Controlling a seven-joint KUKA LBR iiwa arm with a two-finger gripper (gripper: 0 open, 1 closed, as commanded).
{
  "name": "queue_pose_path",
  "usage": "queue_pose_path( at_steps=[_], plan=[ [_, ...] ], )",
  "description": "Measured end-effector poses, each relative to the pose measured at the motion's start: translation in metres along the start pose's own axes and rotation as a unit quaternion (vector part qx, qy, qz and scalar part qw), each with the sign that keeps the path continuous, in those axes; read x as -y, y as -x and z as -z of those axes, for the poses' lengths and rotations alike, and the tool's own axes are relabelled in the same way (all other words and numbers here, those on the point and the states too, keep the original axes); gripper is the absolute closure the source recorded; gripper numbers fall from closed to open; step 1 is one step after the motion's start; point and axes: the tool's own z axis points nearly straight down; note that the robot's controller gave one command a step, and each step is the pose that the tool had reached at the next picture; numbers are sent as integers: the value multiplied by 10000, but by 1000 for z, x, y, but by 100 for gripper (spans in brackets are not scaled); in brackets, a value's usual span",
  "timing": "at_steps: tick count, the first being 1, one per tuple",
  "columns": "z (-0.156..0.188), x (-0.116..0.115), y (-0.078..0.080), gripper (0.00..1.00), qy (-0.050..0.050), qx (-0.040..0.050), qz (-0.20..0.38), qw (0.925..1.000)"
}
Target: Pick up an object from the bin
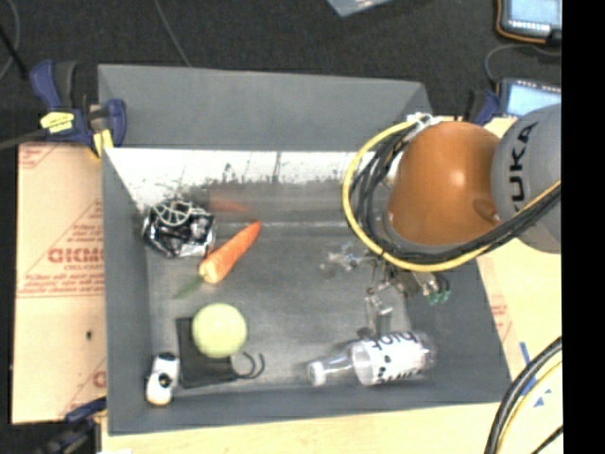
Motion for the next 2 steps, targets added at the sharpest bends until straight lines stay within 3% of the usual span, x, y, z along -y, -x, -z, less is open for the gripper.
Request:
queue_pose_path(
  at_steps=[1,2],
  plan=[
    [-33,-5,-3,0,26,-33,-13,10000],
    [-41,-7,-22,0,1,0,1034,9946]
  ],
)
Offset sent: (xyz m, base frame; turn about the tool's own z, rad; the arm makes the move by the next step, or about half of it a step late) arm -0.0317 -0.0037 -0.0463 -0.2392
